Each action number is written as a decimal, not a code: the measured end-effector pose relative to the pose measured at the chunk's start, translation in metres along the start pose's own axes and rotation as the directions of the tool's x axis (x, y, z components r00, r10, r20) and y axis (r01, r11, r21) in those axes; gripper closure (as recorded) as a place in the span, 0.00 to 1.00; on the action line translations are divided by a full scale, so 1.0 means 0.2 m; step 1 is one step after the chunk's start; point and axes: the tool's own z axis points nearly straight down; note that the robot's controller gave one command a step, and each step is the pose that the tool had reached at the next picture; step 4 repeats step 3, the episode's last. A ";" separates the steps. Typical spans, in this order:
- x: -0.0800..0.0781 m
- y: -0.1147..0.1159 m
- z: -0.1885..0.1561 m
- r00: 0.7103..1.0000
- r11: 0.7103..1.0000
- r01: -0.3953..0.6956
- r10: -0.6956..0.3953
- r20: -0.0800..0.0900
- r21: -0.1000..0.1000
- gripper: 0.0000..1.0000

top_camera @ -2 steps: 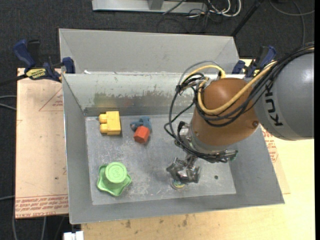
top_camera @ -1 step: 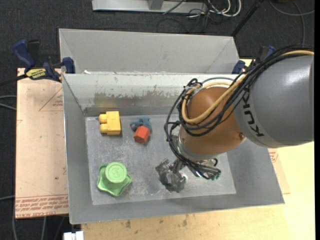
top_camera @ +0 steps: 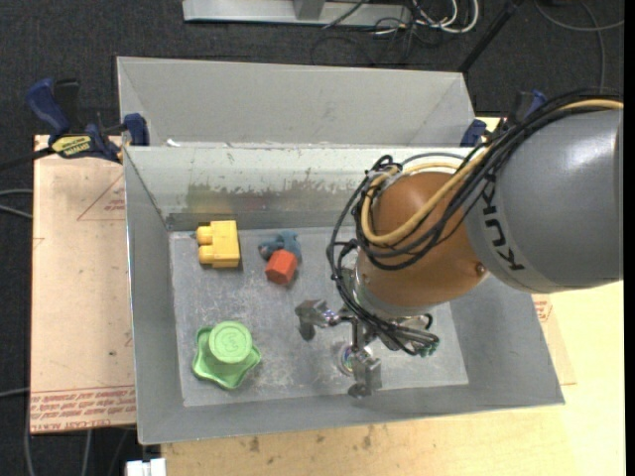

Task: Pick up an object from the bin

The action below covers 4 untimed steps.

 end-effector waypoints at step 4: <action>-0.54 0.57 0.33 0.955 0.955 0.295 -0.295 0.009 0.002 1.00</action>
Offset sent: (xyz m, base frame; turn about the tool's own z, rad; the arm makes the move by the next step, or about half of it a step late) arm 0.0556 0.1012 -0.0366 -0.0654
